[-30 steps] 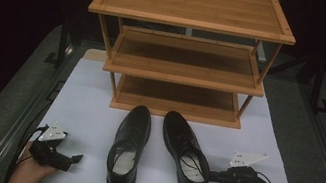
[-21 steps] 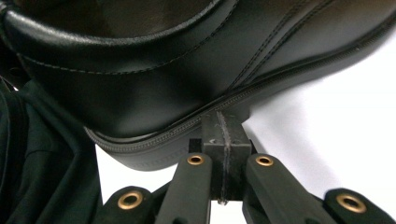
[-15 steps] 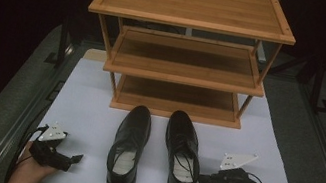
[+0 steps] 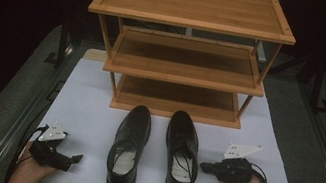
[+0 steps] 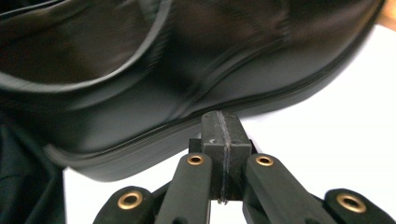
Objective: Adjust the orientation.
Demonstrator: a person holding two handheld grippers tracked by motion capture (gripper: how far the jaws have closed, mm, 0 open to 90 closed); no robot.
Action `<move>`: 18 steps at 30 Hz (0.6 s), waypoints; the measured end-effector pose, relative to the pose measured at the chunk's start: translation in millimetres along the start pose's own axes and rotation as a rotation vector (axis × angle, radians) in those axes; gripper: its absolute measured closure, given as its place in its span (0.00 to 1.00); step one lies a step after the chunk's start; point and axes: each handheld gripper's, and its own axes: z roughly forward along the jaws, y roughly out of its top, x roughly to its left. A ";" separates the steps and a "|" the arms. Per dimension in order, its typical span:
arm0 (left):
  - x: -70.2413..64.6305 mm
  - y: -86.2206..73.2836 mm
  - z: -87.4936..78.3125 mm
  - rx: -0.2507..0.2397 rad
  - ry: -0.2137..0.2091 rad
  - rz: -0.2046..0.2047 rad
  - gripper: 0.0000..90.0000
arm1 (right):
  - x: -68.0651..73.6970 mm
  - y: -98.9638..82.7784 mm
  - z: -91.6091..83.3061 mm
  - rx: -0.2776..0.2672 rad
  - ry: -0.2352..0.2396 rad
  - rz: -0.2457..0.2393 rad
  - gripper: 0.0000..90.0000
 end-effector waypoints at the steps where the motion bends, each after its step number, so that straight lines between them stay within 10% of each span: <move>1: 0.0 -0.1 0.0 -0.001 0.000 0.000 0.00 | -3.3 2.3 2.2 0.005 -0.003 0.001 1.00; 18: 0.2 0.0 0.1 0.000 -0.001 -0.001 0.00 | -8.4 8.9 24.5 0.051 -0.013 -0.010 1.00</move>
